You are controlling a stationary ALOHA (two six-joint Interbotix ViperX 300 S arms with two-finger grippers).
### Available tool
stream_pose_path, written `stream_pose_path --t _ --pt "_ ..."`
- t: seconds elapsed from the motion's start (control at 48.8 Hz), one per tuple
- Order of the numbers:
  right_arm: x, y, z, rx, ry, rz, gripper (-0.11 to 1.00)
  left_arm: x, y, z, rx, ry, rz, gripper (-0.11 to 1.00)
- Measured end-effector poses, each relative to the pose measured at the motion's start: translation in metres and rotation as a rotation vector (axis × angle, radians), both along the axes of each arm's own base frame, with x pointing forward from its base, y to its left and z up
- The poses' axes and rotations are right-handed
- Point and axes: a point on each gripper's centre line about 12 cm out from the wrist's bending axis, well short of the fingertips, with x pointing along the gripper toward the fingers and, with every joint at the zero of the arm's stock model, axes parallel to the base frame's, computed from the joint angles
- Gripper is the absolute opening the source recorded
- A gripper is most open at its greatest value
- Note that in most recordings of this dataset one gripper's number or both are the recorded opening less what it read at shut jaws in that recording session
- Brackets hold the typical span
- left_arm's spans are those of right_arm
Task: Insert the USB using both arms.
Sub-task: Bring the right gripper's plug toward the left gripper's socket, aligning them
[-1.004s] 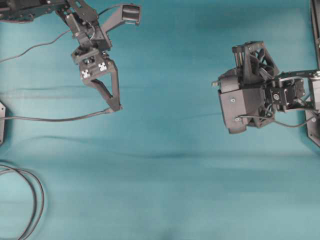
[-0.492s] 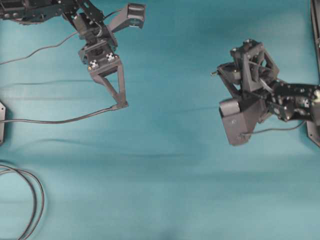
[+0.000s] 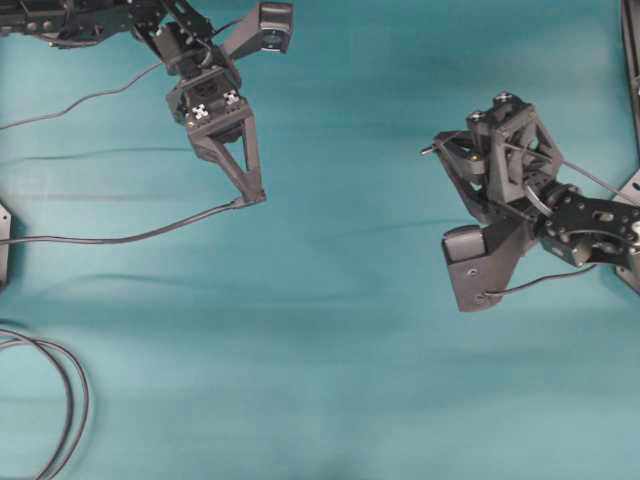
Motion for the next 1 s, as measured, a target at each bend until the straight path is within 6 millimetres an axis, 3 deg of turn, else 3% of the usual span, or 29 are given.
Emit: stream_pose_path --t 1.004 --pt "0.05 0.013 -0.008 -0.054 -0.035 0.047 0.18 0.038 0.005 0.004 0.019 -0.065 0.044 0.09"
